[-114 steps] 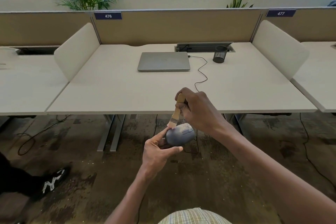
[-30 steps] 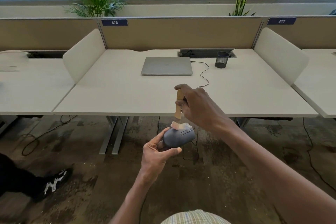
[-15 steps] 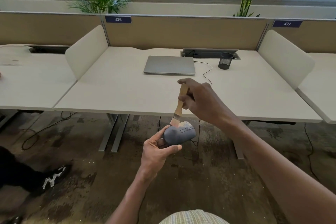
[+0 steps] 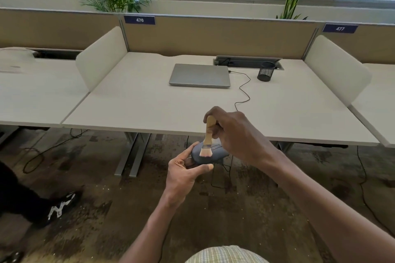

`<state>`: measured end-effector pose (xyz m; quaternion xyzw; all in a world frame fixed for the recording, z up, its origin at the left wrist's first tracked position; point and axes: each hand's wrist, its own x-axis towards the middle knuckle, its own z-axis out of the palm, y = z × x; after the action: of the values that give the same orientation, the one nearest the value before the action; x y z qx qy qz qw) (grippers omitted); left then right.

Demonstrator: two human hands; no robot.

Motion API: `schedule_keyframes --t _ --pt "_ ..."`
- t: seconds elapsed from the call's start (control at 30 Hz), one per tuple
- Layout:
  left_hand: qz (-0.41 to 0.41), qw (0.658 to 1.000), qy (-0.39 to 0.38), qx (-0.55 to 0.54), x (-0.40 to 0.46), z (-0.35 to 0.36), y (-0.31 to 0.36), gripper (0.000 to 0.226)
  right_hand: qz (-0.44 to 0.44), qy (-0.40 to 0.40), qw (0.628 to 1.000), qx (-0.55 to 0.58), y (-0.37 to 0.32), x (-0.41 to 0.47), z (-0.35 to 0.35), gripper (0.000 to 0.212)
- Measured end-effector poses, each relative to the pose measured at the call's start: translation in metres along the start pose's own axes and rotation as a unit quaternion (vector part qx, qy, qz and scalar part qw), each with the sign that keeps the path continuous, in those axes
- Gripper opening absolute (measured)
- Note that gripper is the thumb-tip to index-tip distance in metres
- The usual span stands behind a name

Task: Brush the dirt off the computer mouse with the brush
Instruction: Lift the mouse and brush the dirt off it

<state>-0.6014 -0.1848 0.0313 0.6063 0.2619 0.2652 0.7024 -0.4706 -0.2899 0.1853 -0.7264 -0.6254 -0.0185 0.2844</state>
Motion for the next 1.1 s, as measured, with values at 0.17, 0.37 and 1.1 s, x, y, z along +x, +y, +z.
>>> schedule_keyframes --t 0.17,0.37,1.1 --pt "0.005 1.000 -0.014 -0.007 -0.002 -0.003 0.002 0.071 0.009 0.042 0.999 0.015 0.004 0.010 0.002 0.033" --pt "0.003 1.000 0.007 -0.008 0.002 -0.006 0.001 0.080 -0.004 -0.008 1.000 0.023 0.000 -0.006 -0.002 0.027" --pt "-0.009 0.998 0.028 0.049 0.005 -0.010 0.001 0.067 -0.126 -0.106 0.986 -0.017 -0.026 -0.004 -0.007 0.022"
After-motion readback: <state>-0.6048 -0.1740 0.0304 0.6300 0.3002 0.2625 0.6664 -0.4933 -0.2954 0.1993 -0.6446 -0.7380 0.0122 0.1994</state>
